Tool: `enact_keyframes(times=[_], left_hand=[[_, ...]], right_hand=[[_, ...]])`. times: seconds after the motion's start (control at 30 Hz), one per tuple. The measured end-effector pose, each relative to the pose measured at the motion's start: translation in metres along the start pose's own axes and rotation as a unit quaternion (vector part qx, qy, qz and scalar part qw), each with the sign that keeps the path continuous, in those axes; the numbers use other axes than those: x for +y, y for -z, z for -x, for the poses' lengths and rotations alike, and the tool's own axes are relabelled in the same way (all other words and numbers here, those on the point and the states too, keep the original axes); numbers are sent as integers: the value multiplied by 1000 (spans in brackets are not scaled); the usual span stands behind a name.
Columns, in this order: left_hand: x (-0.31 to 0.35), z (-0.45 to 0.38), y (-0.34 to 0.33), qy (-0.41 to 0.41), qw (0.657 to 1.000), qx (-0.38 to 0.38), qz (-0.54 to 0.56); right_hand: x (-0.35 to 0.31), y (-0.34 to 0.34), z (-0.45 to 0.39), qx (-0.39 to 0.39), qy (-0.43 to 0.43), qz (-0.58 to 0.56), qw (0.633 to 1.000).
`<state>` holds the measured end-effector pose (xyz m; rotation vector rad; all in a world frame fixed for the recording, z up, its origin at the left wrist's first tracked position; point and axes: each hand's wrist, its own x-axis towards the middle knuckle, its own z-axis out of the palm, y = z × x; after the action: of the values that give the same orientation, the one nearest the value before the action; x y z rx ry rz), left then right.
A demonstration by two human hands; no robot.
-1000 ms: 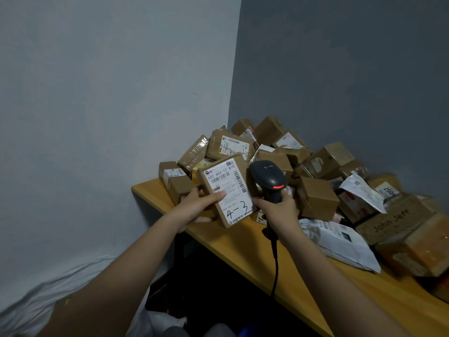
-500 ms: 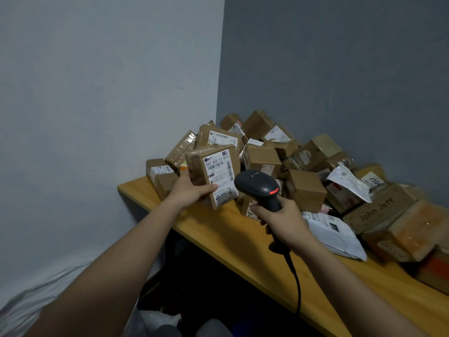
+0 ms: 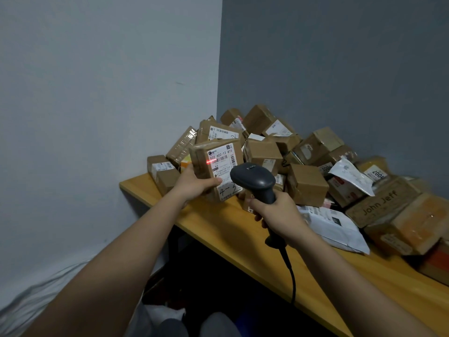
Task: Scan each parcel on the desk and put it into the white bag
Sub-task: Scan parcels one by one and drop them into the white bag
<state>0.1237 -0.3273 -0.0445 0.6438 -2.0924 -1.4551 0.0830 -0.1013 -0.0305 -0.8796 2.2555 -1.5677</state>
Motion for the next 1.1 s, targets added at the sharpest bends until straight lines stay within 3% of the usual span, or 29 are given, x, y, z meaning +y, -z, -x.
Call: enact_keyframes(times=[0.3, 0.53, 0.7, 0.87, 1.1], left_hand=[[-6, -1, 10, 0, 1000, 7, 17], [-36, 15, 59, 18, 996, 49, 72], [-74, 39, 124, 40, 984, 129, 117], [-129, 79, 192, 75, 970, 212, 94], [-249, 136, 258, 214, 931, 294, 29]], right_hand=[[-2, -6, -2, 3, 15, 0, 1000], [-15, -43, -11, -36, 22, 4, 999], [-23, -108, -25, -76, 33, 27, 996], [-18, -197, -37, -132, 46, 69, 988], [18, -303, -48, -216, 37, 127, 967]])
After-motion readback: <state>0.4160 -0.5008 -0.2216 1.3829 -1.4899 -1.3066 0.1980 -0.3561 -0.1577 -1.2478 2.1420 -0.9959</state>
